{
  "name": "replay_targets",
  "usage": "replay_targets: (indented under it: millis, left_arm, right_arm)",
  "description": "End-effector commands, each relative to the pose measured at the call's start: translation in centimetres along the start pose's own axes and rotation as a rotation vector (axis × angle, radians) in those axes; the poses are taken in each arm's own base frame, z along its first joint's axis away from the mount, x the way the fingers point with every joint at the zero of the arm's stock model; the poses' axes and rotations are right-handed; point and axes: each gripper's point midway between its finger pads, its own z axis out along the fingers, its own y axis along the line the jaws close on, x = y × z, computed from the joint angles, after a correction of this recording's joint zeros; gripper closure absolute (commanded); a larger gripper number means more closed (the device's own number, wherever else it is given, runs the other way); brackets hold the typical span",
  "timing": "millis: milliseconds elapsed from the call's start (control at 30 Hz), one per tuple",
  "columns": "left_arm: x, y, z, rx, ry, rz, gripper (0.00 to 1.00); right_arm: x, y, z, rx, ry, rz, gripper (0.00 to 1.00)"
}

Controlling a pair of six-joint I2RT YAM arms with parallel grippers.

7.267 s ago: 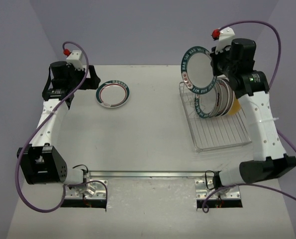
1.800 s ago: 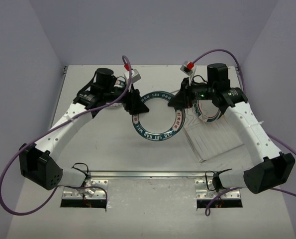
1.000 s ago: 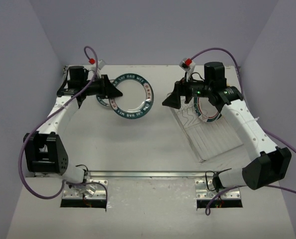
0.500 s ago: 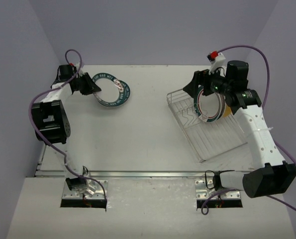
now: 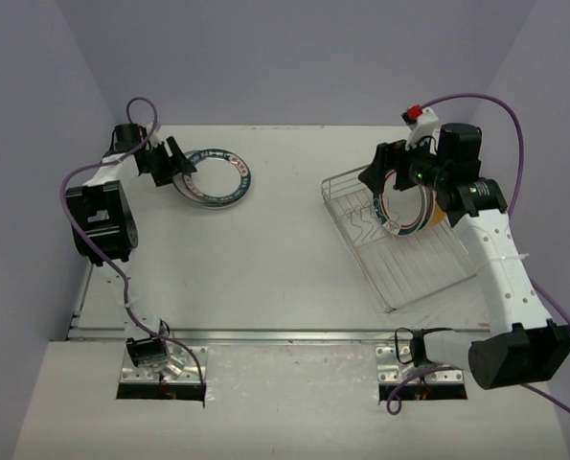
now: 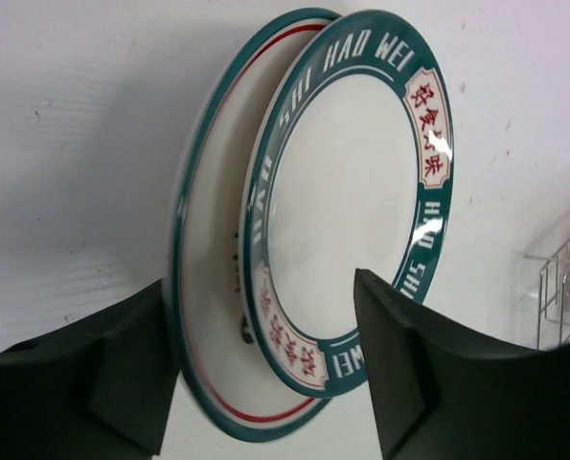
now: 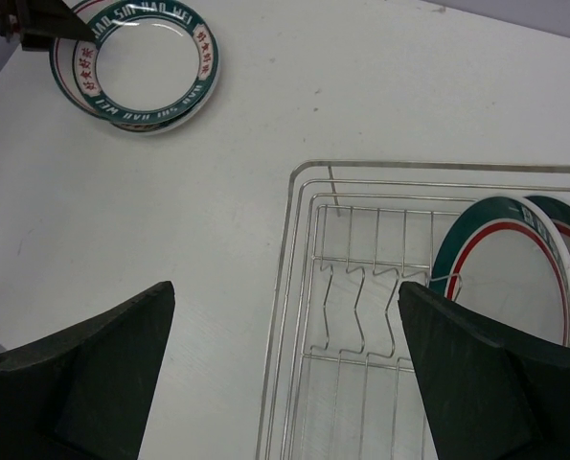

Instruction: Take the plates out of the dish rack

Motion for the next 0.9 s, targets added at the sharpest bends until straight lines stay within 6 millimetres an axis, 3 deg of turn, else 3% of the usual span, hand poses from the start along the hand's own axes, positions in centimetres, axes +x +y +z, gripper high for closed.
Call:
replay_targets:
  millis: [0,100,233,267,333,600,800,867]
  left_arm:
    - [-2.4,0.0,-2.2,-0.103,-0.092,0.142,0.29]
    - [-1.6,0.4,-2.3,-0.148,-0.081,0.185,0.28]
    - [-1.3,0.0,-3.4,-0.271,-0.097,0.343,0.26]
    - [-0.9,-0.2,-3.3,-0.286,-0.094,0.382,0.25]
    - [-0.1,-1.3,-3.2,-0.3,-0.082,0.456,0.09]
    - [2.2,-3.4,-1.5,-0.214,-0.008,0.448,0.06]
    - [1.5,-4.9,-2.1,-0.167,-0.029,0.449,0.06]
    - [0.9,-5.6,-2.7,-0.159,-0.055,0.458,0.09]
  right_arm:
    - [-1.3,-1.3,-0.1,0.069,-0.014,-0.027,0.01]
    - [-1.2,-3.0,0.0,0.156,0.01,-0.032,0.01]
    - [0.5,-7.9,0.0,0.383,0.127,-0.093,0.08]
    - [1.0,-8.4,0.1,0.391,0.151,-0.133,0.09]
    - [2.0,-9.5,0.0,0.431,0.186,-0.186,0.14]
    - [3.2,-9.6,0.1,0.43,0.205,-0.201,0.16]
    - [3.2,-9.6,-0.2,0.428,0.205,-0.223,0.17]
    - [3.1,-9.7,-0.3,0.437,0.2,-0.232,0.21]
